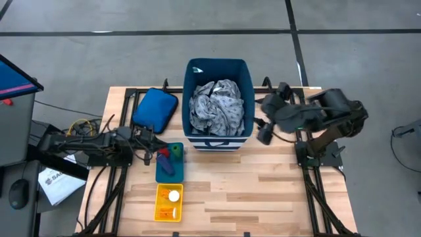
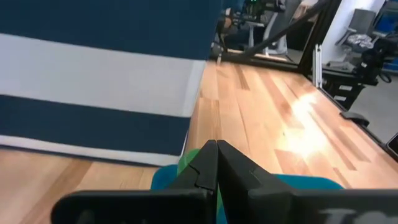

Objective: Pick & place medical supplies in basket/bin
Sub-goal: Return to Home Position

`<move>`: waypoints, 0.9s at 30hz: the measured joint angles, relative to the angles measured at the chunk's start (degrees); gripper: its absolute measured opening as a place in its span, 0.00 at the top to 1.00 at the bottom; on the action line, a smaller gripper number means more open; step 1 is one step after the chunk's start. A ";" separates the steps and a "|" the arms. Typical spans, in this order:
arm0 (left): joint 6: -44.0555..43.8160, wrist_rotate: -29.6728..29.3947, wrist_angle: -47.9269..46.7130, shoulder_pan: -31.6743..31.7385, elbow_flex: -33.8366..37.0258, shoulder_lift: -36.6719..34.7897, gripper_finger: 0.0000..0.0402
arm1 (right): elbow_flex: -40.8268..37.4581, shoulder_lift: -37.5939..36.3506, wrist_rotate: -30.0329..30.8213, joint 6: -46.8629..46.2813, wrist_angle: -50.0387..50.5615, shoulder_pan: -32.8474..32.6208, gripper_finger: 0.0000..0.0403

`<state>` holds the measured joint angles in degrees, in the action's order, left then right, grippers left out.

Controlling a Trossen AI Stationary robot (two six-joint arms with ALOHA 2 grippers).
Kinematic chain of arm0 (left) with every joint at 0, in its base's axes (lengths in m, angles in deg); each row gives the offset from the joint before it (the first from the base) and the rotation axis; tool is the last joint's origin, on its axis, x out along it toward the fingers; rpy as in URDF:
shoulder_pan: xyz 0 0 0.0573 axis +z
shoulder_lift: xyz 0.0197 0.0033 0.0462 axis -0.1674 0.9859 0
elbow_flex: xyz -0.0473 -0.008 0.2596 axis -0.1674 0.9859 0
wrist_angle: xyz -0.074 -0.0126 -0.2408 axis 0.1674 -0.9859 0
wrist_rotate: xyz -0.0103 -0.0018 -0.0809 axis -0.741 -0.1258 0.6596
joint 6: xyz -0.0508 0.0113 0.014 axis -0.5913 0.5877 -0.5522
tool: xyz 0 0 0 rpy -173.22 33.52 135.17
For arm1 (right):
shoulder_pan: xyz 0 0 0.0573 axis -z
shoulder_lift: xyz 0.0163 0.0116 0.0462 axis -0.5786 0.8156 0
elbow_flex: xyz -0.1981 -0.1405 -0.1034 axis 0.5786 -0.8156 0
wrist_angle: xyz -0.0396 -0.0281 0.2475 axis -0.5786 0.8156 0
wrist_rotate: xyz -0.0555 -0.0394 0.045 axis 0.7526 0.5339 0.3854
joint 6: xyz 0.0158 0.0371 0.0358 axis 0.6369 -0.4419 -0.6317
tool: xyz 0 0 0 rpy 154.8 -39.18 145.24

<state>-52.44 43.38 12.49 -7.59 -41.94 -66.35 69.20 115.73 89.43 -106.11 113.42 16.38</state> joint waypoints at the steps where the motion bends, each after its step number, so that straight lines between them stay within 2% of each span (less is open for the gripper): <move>1: 0.00 0.01 0.08 0.00 0.00 0.49 1.00 | 0.00 -1.10 -0.15 1.88 -0.04 -0.66 0.36; 4: -0.02 0.01 0.09 0.00 0.00 1.90 1.00 | 0.00 -5.79 -1.00 5.55 -1.21 -3.81 0.36; 9: -0.02 -0.01 0.22 0.00 0.00 3.65 1.00 | 0.11 -13.53 -6.34 9.62 -5.45 -9.92 0.36; 17: -0.02 -0.01 0.26 0.00 0.00 4.24 1.00 | -1.03 -17.08 -6.94 14.83 -7.63 -20.38 0.36; 22: -0.02 -0.01 0.27 0.00 0.00 4.24 1.00 | -9.68 -20.44 -8.27 22.47 -21.10 -21.57 0.36; 25: -0.02 -0.01 0.26 0.00 0.00 4.24 1.00 | -16.95 -23.55 -8.13 25.76 -28.34 -18.57 0.36; 27: -0.02 -0.01 0.27 0.00 0.00 4.24 1.00 | -22.52 -25.48 -10.42 27.00 -33.86 -15.83 0.36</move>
<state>-52.46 43.36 12.76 -7.59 -41.94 -62.12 46.68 90.25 79.01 -79.11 79.56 0.55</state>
